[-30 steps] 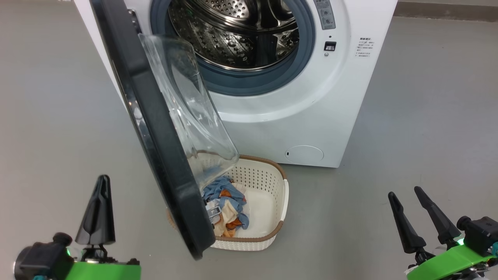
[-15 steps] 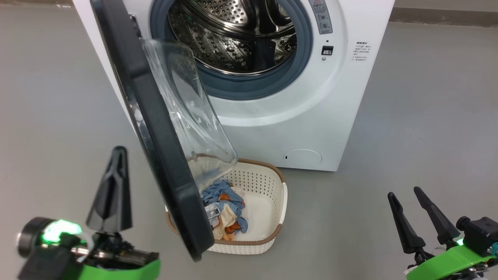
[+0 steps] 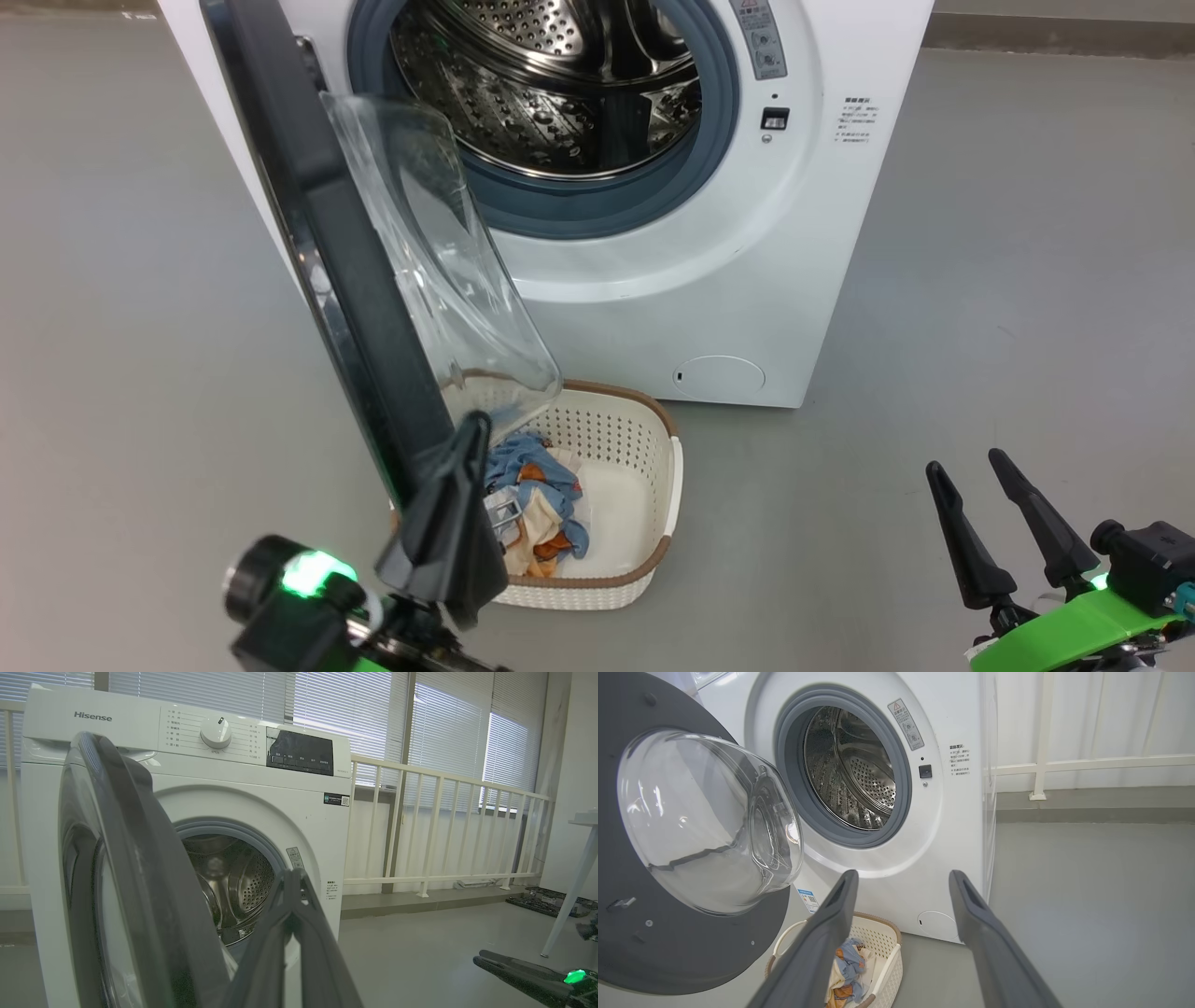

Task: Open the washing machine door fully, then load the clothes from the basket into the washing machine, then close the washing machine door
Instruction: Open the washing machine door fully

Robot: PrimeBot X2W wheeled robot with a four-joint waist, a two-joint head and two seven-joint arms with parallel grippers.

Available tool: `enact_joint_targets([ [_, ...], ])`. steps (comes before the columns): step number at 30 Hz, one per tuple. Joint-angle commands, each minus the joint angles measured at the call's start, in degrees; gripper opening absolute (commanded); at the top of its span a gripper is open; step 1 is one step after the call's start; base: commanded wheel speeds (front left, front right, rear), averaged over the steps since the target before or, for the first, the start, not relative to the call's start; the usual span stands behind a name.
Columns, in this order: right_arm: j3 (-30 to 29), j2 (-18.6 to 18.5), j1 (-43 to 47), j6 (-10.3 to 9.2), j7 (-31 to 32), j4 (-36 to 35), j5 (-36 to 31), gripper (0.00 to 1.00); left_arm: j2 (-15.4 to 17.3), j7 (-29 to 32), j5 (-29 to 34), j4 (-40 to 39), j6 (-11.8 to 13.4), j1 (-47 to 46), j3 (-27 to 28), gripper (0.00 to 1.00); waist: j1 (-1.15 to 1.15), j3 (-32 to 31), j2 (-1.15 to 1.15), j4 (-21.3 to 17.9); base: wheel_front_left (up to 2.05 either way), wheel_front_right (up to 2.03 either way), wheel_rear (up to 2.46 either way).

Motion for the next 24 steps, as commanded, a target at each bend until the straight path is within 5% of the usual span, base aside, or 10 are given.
enact_joint_targets([
  [1,1.0,-0.8,-1.3,0.09,-0.7,-1.4,0.1,1.0,0.7,-0.2,-0.5,-0.6,-0.2,-0.3,0.9,0.0,0.0,0.0,0.0,-0.1,0.0,0.0,0.0],
  [24,1.3,-0.1,-1.8,0.09,-0.7,-1.3,0.3,1.0,0.7,1.2,-9.2,14.8,3.0,-2.7,-4.5,0.0,0.0,1.5,0.0,-1.8,0.0,0.0,0.0],
])
